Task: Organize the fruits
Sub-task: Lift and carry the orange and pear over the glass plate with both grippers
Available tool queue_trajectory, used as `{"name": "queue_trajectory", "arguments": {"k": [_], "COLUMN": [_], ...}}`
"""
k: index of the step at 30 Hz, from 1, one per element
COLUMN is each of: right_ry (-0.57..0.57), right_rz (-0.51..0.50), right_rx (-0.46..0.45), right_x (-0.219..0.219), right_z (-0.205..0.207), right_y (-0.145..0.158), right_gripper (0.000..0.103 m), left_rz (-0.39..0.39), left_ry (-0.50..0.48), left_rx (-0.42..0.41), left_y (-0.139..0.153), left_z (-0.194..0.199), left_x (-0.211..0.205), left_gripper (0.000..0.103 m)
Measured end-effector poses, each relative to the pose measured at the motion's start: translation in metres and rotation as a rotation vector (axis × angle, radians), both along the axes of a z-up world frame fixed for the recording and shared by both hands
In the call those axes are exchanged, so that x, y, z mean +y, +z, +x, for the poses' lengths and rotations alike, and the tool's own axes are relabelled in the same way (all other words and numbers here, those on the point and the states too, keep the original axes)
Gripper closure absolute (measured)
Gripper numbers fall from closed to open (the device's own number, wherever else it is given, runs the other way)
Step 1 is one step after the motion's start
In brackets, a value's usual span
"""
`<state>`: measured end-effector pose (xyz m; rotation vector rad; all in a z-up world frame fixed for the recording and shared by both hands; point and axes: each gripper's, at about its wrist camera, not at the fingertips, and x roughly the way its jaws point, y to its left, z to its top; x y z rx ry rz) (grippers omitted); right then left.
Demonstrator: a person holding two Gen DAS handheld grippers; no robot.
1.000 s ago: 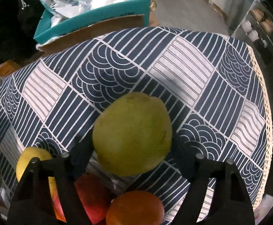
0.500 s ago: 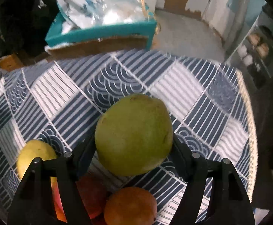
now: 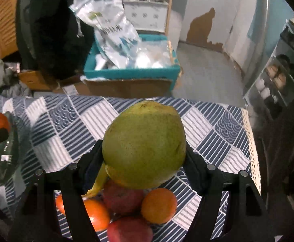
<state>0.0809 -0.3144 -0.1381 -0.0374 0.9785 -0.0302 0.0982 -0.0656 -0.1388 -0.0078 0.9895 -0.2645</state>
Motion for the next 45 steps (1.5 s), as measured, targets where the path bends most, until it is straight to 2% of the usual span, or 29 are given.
{"name": "queue_trajectory", "arguments": {"k": [22,34,45], "right_ry": [0.12,0.196,0.274], "right_rz": [0.042,0.077,0.101], "right_rx": [-0.199,-0.253,-0.252], "right_x": [0.047,0.083,0.128], "right_z": [-0.047,-0.053,-0.044], "right_y": [0.089,0.114,0.117], "right_gripper": [0.029,0.029,0.029], "left_rz": [-0.027,-0.036,-0.053], "left_ry": [0.068,0.109,0.179], "left_rx": [-0.147,-0.19,-0.189], "left_y": [0.069,0.086,0.085], "left_z": [-0.049,-0.061,-0.065], "left_x": [0.042,0.068,0.107], "left_gripper": [0.058,0.058,0.058]}}
